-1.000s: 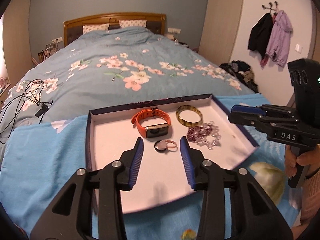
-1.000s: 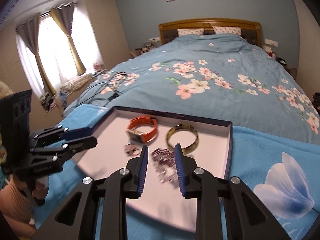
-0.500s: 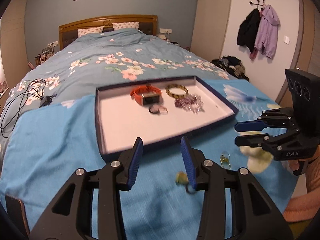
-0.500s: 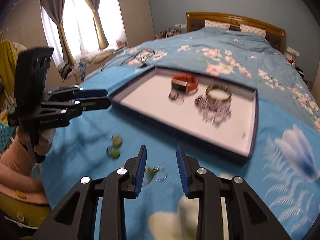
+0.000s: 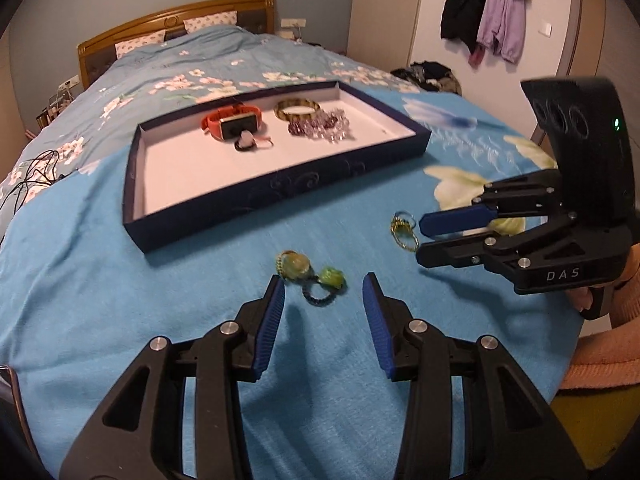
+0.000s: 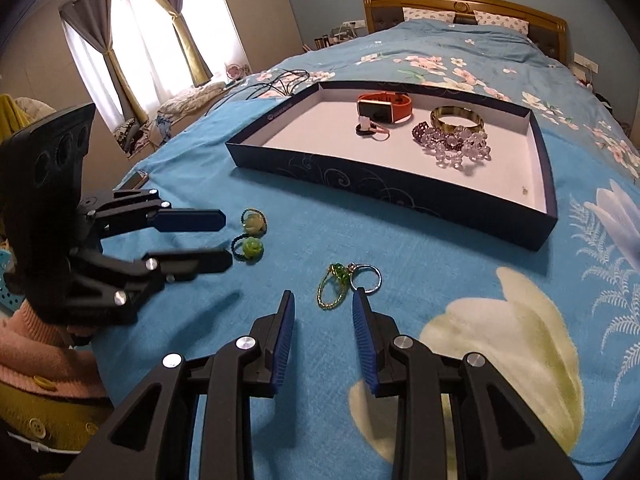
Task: Organize jewelry
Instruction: 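Withdraw both tools from the tray toward the green jewelry on the cover, then grasp the green keyring with the right tool while the left tool grasps the green bead ring on black cord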
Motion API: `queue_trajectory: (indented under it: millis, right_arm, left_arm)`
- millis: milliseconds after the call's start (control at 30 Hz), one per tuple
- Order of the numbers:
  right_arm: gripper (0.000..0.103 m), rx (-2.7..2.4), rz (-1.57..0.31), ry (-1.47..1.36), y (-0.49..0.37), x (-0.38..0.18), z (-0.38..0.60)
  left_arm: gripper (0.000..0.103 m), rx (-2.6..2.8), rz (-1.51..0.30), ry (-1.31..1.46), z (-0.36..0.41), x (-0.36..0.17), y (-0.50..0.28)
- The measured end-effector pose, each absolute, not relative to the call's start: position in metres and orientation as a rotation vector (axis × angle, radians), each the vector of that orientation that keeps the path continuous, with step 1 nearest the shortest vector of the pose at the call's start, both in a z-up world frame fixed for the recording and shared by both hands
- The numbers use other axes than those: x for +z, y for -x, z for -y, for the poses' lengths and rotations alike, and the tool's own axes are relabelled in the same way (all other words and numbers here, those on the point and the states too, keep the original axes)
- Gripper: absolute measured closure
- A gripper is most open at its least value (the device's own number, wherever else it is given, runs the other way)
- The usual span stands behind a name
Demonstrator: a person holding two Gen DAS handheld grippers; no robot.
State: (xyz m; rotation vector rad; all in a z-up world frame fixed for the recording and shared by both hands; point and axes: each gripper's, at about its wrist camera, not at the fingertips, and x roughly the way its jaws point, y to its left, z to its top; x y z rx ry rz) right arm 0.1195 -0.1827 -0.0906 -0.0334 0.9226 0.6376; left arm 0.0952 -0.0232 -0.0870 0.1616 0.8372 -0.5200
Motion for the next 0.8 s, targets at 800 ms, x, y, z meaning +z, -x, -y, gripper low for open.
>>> queue_trajectory:
  millis: [800]
  right_arm:
    - [0.102,0.606,-0.895,0.076,-0.122,-0.087,0.173]
  left_arm:
    - [0.081,-0.541,-0.894,-0.146,0.031,-0.094,-0.113]
